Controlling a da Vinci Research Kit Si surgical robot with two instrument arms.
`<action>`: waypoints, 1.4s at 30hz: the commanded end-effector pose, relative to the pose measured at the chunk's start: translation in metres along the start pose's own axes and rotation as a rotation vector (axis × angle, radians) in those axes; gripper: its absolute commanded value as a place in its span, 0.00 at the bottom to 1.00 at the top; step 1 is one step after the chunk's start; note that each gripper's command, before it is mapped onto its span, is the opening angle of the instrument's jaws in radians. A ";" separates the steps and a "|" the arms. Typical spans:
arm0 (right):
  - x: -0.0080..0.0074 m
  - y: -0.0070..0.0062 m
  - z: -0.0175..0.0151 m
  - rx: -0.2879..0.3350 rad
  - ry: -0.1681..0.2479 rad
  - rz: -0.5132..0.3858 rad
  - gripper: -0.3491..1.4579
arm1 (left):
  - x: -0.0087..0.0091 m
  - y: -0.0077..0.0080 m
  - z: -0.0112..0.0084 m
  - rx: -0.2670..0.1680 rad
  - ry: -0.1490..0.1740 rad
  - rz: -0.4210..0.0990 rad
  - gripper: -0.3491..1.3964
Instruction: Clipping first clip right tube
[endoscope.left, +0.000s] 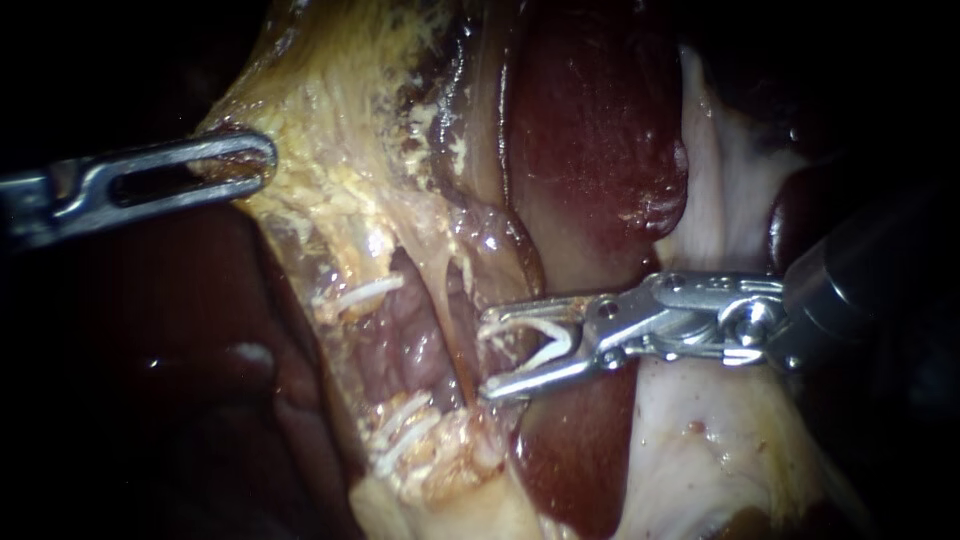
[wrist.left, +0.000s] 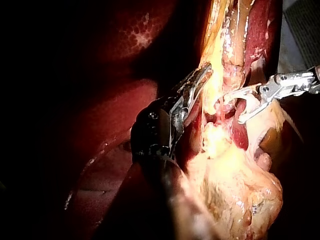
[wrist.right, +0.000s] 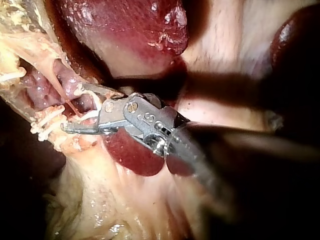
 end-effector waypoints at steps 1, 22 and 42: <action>-0.0002 -0.0002 0.0007 0.011 -0.004 -0.002 0.52 | 0.0000 0.0000 0.0000 -0.001 0.000 0.000 0.00; -0.0010 -0.0019 0.0037 0.222 0.086 0.044 0.52 | -0.0001 0.0003 -0.0001 0.001 0.001 0.001 0.00; -0.0017 -0.0034 0.0063 0.289 0.084 0.086 0.50 | 0.0000 0.0009 0.0001 0.001 0.000 0.001 0.00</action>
